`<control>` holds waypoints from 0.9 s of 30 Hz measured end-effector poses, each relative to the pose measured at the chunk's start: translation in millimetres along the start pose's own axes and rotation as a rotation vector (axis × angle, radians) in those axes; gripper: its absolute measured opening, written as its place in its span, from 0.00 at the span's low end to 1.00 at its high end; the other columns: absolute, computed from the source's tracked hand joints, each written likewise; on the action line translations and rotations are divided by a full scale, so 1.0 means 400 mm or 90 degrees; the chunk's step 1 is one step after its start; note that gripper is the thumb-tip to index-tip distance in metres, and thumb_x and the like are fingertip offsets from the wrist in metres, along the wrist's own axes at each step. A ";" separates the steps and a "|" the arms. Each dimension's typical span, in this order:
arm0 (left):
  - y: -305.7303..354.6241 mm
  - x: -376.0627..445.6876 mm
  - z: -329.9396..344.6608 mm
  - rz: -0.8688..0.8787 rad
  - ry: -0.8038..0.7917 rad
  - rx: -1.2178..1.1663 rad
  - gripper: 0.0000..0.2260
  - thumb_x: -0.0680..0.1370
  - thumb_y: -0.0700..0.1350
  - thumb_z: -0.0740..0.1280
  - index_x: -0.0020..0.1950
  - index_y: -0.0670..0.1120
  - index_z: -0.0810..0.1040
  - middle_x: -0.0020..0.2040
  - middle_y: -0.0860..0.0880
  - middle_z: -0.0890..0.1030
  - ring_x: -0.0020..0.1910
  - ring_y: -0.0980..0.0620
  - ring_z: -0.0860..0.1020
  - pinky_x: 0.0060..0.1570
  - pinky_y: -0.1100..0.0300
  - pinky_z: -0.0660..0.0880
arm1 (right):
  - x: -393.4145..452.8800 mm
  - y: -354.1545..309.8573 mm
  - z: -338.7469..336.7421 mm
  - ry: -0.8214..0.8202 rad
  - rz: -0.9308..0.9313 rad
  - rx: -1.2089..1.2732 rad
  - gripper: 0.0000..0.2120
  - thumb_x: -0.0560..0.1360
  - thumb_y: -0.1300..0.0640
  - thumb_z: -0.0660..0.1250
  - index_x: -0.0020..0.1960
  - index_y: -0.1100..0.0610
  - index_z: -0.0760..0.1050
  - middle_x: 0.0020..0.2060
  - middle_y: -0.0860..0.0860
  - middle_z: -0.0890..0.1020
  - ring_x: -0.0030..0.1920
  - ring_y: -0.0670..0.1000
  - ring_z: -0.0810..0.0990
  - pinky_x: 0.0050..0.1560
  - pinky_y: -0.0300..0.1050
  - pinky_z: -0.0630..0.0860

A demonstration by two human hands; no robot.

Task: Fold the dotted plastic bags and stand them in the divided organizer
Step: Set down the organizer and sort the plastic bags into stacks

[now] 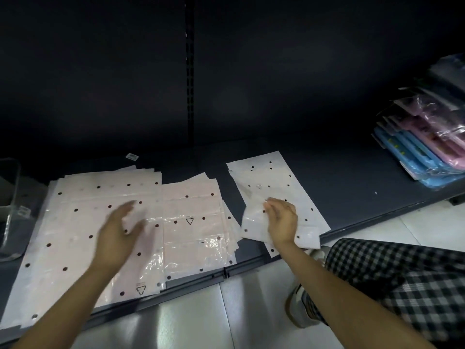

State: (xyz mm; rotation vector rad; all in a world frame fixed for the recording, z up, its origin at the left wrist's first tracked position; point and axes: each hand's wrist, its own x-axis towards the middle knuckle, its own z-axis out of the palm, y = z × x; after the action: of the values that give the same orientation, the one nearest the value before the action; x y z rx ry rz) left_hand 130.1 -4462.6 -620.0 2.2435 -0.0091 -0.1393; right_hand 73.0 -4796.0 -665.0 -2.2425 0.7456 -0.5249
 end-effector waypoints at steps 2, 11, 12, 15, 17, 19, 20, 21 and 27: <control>0.094 -0.032 0.050 -0.049 -0.173 -0.165 0.23 0.77 0.46 0.66 0.71 0.48 0.67 0.66 0.51 0.71 0.64 0.50 0.70 0.59 0.57 0.66 | -0.034 -0.087 0.028 -0.054 -0.022 0.148 0.08 0.74 0.61 0.69 0.53 0.60 0.81 0.46 0.46 0.79 0.55 0.55 0.77 0.58 0.47 0.75; 0.139 0.007 0.057 -0.134 -0.117 -0.295 0.11 0.74 0.40 0.71 0.54 0.39 0.78 0.46 0.45 0.83 0.49 0.42 0.81 0.37 0.58 0.75 | -0.110 -0.233 0.080 -0.335 -0.221 0.186 0.15 0.76 0.56 0.64 0.62 0.52 0.76 0.63 0.45 0.76 0.64 0.44 0.71 0.65 0.34 0.67; 0.115 0.024 0.031 -0.146 -0.087 -0.282 0.11 0.73 0.40 0.71 0.55 0.40 0.78 0.46 0.46 0.82 0.48 0.42 0.81 0.35 0.58 0.74 | -0.079 -0.193 0.066 -0.297 -0.177 0.086 0.18 0.78 0.52 0.63 0.67 0.52 0.72 0.68 0.48 0.72 0.68 0.46 0.68 0.69 0.40 0.65; 0.002 0.057 -0.054 -0.189 -0.004 -0.137 0.21 0.73 0.43 0.72 0.64 0.44 0.71 0.54 0.45 0.79 0.53 0.41 0.78 0.42 0.51 0.76 | -0.005 -0.021 0.003 -0.310 -0.032 -0.336 0.34 0.77 0.39 0.56 0.77 0.52 0.52 0.77 0.52 0.51 0.76 0.53 0.50 0.75 0.50 0.50; -0.093 0.051 -0.109 -0.256 0.051 -0.003 0.28 0.72 0.45 0.73 0.68 0.42 0.66 0.60 0.41 0.76 0.59 0.37 0.74 0.52 0.46 0.73 | -0.002 0.069 -0.026 -0.283 -0.011 -0.410 0.33 0.77 0.38 0.56 0.76 0.52 0.55 0.76 0.54 0.54 0.75 0.57 0.53 0.72 0.50 0.53; -0.178 0.026 -0.157 -0.319 0.092 0.046 0.28 0.71 0.46 0.74 0.67 0.39 0.67 0.61 0.37 0.76 0.60 0.35 0.73 0.57 0.45 0.71 | -0.007 0.109 -0.029 -0.165 -0.056 -0.340 0.22 0.77 0.48 0.64 0.67 0.56 0.72 0.68 0.59 0.70 0.65 0.63 0.67 0.63 0.53 0.65; -0.210 0.011 -0.175 -0.349 0.105 0.047 0.28 0.71 0.46 0.74 0.66 0.38 0.68 0.62 0.36 0.76 0.60 0.35 0.73 0.56 0.45 0.71 | -0.009 0.113 -0.027 -0.111 -0.072 -0.303 0.15 0.75 0.54 0.68 0.59 0.59 0.78 0.61 0.60 0.76 0.58 0.64 0.72 0.57 0.54 0.68; -0.235 -0.001 -0.189 -0.373 0.113 0.041 0.28 0.71 0.46 0.74 0.66 0.38 0.67 0.62 0.35 0.75 0.60 0.34 0.73 0.55 0.45 0.70 | -0.009 0.110 -0.025 -0.080 -0.073 -0.288 0.09 0.74 0.57 0.69 0.53 0.60 0.80 0.54 0.61 0.79 0.52 0.65 0.74 0.52 0.54 0.70; -0.283 -0.043 -0.203 -0.324 0.065 0.181 0.35 0.73 0.52 0.71 0.75 0.46 0.59 0.71 0.39 0.65 0.69 0.36 0.61 0.66 0.43 0.62 | -0.011 -0.046 0.016 -0.055 0.000 -0.141 0.06 0.78 0.64 0.61 0.48 0.66 0.74 0.47 0.64 0.77 0.47 0.64 0.75 0.44 0.52 0.70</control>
State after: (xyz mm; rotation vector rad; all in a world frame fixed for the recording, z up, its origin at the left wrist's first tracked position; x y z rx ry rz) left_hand 116.6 -4327.7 -656.2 2.4889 0.6354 -0.3126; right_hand 79.6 -4779.4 -656.6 -2.4519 0.7928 -0.3569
